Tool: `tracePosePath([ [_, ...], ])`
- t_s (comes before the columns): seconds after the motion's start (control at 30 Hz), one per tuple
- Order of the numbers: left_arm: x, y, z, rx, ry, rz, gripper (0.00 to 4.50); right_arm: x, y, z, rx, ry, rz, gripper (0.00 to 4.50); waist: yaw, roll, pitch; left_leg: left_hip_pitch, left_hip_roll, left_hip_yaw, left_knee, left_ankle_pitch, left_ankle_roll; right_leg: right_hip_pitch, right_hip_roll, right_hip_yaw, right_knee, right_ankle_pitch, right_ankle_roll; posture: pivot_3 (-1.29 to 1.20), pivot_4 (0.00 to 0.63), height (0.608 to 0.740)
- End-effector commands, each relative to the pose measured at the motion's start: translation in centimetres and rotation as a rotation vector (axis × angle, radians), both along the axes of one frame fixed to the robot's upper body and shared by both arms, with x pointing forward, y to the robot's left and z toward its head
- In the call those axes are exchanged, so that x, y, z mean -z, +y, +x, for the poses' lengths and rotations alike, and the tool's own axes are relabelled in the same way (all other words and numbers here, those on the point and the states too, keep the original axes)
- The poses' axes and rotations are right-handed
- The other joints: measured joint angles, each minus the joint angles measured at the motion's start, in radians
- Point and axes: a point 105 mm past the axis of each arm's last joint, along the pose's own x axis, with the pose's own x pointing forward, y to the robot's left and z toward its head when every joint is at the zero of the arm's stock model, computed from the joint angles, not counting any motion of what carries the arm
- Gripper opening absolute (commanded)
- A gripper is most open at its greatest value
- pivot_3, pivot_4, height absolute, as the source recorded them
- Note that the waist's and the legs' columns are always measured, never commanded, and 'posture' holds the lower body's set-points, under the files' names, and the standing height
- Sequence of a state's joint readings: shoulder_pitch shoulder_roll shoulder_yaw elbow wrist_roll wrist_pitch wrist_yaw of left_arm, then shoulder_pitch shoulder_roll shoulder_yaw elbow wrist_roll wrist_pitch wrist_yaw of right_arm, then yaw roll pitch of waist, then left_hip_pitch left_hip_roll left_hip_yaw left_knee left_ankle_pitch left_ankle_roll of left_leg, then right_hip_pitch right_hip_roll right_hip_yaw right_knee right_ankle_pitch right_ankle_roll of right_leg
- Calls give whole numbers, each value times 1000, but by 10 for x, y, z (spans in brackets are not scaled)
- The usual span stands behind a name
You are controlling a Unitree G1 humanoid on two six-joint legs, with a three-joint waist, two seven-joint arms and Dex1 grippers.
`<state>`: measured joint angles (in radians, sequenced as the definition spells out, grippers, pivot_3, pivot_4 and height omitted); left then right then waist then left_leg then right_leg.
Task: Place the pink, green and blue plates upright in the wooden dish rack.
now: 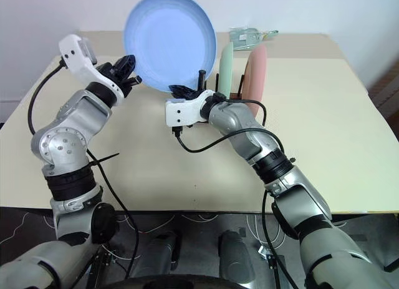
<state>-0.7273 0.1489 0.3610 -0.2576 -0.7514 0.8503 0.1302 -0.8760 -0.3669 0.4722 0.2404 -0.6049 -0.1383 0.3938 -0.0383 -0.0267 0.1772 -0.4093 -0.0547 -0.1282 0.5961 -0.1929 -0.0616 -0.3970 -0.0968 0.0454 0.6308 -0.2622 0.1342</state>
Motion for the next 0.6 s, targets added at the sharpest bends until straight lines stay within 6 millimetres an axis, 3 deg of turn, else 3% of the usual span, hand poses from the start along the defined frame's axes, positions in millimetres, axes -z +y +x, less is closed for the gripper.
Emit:
tracePosePath([
  [0.03,-45,40,-9,-153,-216,-141,2431,-23,10,-9,-46,-90,31,0,-1,0,0,0,0,0,0,0,0,0,0,0,0,0,0,0,150,740],
  [0.1,-45,90,-8,-382,-238,-151,2431,-27,8,-13,-56,-100,72,0,-6,0,0,0,0,0,0,0,-1,0,0,0,0,0,0,0,150,740],
  [0.2,-41,126,-10,-559,-252,-61,2431,-34,5,-17,-79,-114,124,0,-9,0,0,2,1,1,-2,0,-1,-1,1,1,0,0,-1,0,150,740],
  [0.3,5,152,-4,-655,-156,361,2431,-65,-3,-38,-197,-52,416,0,-6,1,0,2,1,1,-3,0,-1,0,1,1,0,0,-1,0,150,740],
  [0.37,39,147,3,-567,-83,473,2431,-77,-4,-52,-283,-8,531,0,0,1,0,1,0,1,-3,0,0,0,1,2,0,0,-1,0,150,740],
  [0.47,101,103,7,-339,-23,786,2431,-91,1,-79,-514,383,935,0,10,-1,0,1,0,-1,-2,0,0,1,0,0,-1,1,-1,0,150,740],
  [0.6,129,56,-1,-146,-88,855,2431,-93,0,-77,-569,723,1254,0,19,-1,0,1,1,-3,-2,0,0,0,0,0,0,2,-3,0,150,740],
])
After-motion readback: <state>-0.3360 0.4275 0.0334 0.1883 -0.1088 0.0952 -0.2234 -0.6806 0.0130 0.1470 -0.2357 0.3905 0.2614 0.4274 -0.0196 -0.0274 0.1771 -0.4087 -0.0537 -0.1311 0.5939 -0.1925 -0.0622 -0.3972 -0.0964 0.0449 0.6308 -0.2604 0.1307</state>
